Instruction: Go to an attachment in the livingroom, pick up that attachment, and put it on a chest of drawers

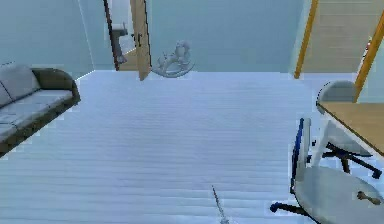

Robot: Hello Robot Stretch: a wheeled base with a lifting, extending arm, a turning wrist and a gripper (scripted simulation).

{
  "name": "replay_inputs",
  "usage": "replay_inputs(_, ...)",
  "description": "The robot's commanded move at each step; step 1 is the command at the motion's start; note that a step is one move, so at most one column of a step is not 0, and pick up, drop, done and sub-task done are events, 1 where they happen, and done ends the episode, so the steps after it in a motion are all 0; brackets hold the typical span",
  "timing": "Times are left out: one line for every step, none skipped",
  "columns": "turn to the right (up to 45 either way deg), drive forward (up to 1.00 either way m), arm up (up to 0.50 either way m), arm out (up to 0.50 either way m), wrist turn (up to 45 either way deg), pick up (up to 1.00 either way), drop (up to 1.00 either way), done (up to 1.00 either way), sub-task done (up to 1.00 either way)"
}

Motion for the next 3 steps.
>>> replay_inputs(0.0, 1.00, 0.00, 0.00, 0.0, 0.00, 0.00, 0.00, 0.00)
replay_inputs(3.0, 0.00, 0.00, 0.00, 0.0, 0.00, 0.00, 0.00, 0.00)
replay_inputs(0.0, 0.50, 0.00, 0.00, 0.0, 0.00, 0.00, 0.00, 0.00)
